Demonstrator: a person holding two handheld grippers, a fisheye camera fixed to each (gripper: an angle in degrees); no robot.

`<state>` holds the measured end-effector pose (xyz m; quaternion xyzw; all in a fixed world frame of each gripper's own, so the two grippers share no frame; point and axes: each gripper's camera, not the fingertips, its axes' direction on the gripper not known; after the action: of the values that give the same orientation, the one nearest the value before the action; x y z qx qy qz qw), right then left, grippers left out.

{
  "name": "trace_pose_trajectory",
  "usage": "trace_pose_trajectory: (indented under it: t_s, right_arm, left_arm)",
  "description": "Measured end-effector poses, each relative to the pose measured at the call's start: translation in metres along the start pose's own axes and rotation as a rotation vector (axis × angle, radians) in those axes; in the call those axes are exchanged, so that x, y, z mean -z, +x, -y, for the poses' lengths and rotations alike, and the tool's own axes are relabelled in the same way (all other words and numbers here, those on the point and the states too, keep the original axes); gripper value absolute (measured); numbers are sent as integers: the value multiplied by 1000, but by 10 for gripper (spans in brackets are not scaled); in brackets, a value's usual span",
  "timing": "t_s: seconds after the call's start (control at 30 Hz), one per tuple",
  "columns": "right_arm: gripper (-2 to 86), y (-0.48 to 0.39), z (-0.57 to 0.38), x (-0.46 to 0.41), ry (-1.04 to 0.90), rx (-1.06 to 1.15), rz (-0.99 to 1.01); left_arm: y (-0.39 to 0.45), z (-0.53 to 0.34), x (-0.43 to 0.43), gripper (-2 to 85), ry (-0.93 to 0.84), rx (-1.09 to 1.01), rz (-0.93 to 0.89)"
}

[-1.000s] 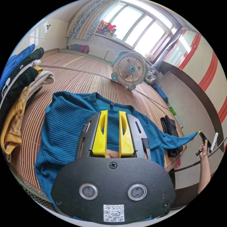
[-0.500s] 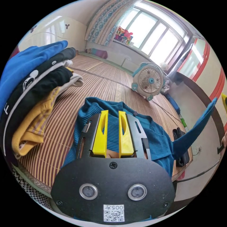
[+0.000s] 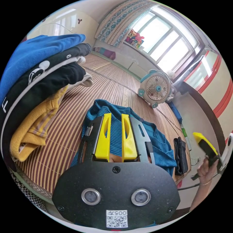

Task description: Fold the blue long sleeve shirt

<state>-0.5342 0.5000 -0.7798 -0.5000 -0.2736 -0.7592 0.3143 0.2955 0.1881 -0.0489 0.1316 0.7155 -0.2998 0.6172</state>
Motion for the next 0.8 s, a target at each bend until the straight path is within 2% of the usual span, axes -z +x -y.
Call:
trace_pose_trajectory:
  t_s: [0.07,0.23,0.6,0.73,0.8]
  right_arm:
    - [64,9,-4,-24,-85,10,25]
    - [86,2,-1,-89,-232,233,126]
    - [68,-20,42,-146,-301,365,130]
    - [-1,-24,39,-130,-270,383,128]
    - [-8,-24,36,-114,-243,384,147]
  left_arm:
    - [1,1,-1,78,-5,-8,-6]
    - [-2,5,-5,78,-27,-15,9]
    - [-2,18,-26,79,-145,-67,9]
    - [-5,21,-28,79,-163,-71,8]
    - [-8,23,-28,78,-159,-66,-1]
